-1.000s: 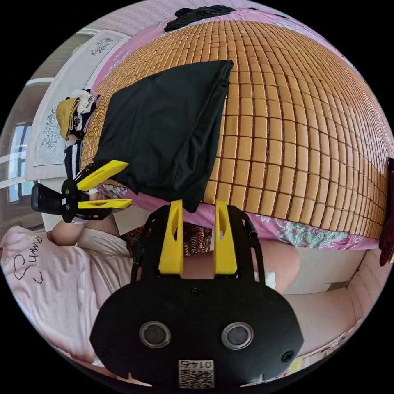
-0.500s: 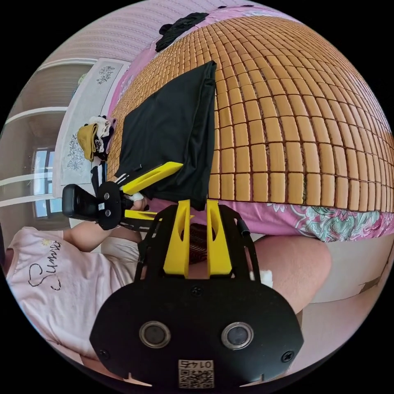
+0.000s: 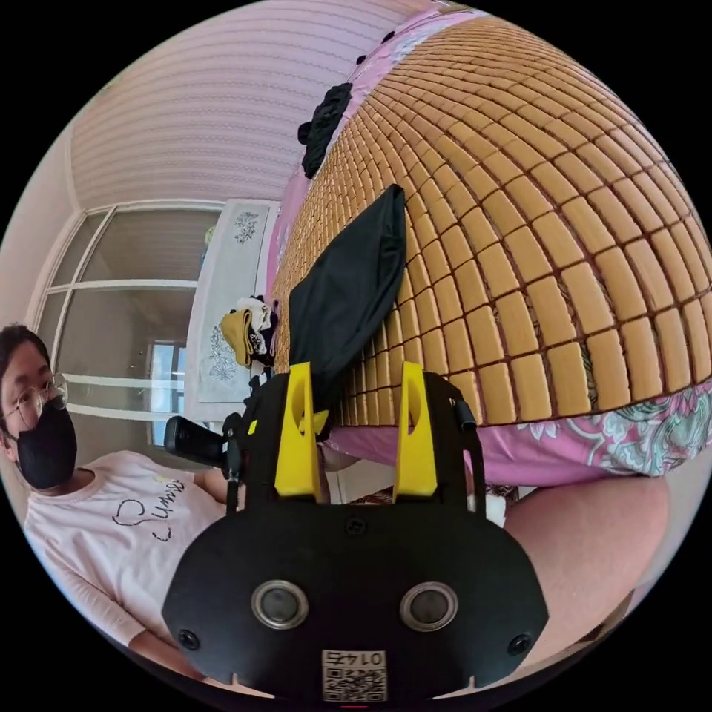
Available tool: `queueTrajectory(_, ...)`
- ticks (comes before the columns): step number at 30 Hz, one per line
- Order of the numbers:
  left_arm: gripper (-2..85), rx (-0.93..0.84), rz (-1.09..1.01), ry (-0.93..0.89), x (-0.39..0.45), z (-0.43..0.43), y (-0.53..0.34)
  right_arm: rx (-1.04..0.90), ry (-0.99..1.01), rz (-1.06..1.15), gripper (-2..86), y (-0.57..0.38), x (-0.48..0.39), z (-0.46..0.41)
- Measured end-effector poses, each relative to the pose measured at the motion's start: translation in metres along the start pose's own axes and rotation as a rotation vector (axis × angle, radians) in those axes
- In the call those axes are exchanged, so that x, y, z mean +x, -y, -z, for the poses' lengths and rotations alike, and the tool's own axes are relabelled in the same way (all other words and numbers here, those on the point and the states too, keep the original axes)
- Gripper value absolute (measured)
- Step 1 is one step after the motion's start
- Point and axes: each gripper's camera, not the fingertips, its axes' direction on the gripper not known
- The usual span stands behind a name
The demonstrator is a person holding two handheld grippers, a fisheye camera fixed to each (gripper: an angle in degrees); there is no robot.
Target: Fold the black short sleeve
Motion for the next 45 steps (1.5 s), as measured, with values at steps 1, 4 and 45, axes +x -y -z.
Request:
queueTrajectory(1, -0.7, 0.003, -0.02, -0.021, 0.004, 0.006, -0.004, 0.049, 0.059, -0.031, 16.9, 0.0, 0.008, 0.0)
queueTrajectory(4, -0.8, 0.007, -0.06, -0.065, 0.012, 0.022, -0.016, 0.173, 0.079, -0.073, 14.2, 0.004, 0.02, 0.006)
queueTrajectory(45, 10.6, 0.096, 0.814, 0.143, -0.162, 0.12, -0.134, -0.25, -0.78, 0.759, 15.9, 0.0, -0.163, -0.223)
